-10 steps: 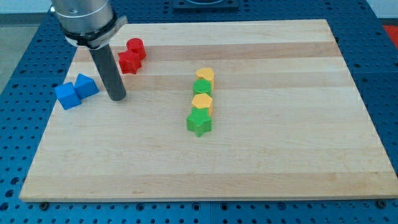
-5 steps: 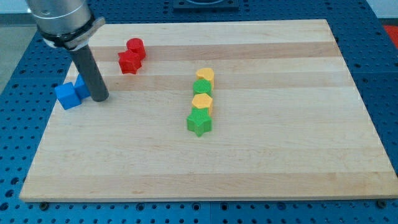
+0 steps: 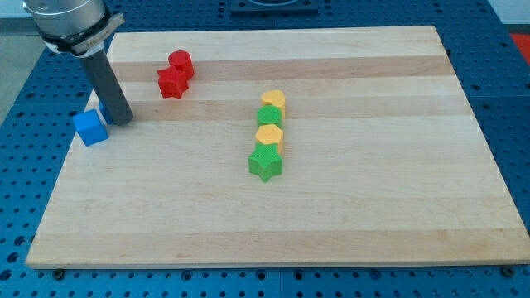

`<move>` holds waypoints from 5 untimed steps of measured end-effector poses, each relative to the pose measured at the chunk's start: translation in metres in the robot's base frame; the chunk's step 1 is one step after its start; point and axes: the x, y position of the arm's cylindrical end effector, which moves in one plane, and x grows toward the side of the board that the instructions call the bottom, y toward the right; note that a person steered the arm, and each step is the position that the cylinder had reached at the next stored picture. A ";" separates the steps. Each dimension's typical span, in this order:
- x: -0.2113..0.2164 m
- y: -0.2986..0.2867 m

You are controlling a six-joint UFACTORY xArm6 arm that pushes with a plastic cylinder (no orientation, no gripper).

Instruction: Move blue cube at the bottom of blue triangle

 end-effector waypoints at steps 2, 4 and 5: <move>-0.001 -0.016; 0.029 -0.011; 0.057 -0.021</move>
